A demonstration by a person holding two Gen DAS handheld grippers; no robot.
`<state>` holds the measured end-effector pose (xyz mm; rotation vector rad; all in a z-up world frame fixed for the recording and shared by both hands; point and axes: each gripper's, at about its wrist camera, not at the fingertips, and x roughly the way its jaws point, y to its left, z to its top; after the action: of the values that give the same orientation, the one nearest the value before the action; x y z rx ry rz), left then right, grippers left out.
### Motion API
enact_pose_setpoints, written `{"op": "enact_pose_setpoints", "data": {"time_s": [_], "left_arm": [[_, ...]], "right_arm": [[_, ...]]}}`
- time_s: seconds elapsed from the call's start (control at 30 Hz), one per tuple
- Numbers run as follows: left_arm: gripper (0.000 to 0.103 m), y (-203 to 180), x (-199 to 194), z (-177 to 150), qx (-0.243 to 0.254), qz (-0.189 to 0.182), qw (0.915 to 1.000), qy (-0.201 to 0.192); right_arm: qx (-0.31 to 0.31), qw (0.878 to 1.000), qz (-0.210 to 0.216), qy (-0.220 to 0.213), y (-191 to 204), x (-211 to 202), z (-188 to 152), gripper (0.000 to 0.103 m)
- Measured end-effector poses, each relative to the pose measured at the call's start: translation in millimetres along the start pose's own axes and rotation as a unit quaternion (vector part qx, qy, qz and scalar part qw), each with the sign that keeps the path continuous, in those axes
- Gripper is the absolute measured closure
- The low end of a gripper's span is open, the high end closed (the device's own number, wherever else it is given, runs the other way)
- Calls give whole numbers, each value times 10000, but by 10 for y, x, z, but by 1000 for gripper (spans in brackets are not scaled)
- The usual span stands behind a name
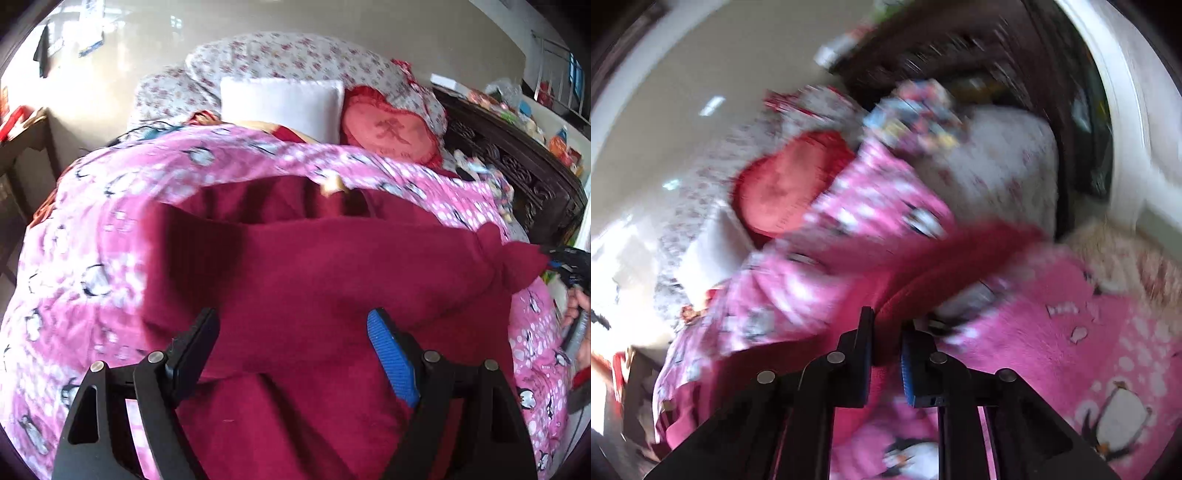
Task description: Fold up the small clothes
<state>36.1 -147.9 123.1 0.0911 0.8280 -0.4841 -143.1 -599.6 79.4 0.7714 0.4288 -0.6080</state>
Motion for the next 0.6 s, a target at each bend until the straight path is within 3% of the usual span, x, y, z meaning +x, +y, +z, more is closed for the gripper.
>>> {"op": "enact_pose_setpoints", "data": {"time_s": [0.13, 0.23, 0.33, 0.43, 0.53, 0.6], "left_arm": [[21, 341, -138, 56, -351, 123, 9992, -119], [21, 616, -265, 80, -636, 175, 9975, -265], [21, 866, -364, 81, -848, 264, 9953, -390], [21, 1080, -394, 55, -1044, 330, 9931, -421], [21, 1232, -348, -2, -1236, 334, 9911, -358], [21, 1274, -296, -40, -1288, 301, 9908, -285]], "right_arm": [[-1101, 9915, 597, -340, 893, -468, 25, 94], [-1853, 9736, 1276, -379, 1672, -714, -212, 94], [-2509, 9489, 1914, -48, 2392, -745, -660, 94], [-3266, 9145, 2343, 459, 3065, -590, -1332, 94], [-3739, 8896, 2451, 932, 3429, -305, -1930, 94], [-4072, 8691, 2337, 1559, 3586, 4, -2398, 92]]}}
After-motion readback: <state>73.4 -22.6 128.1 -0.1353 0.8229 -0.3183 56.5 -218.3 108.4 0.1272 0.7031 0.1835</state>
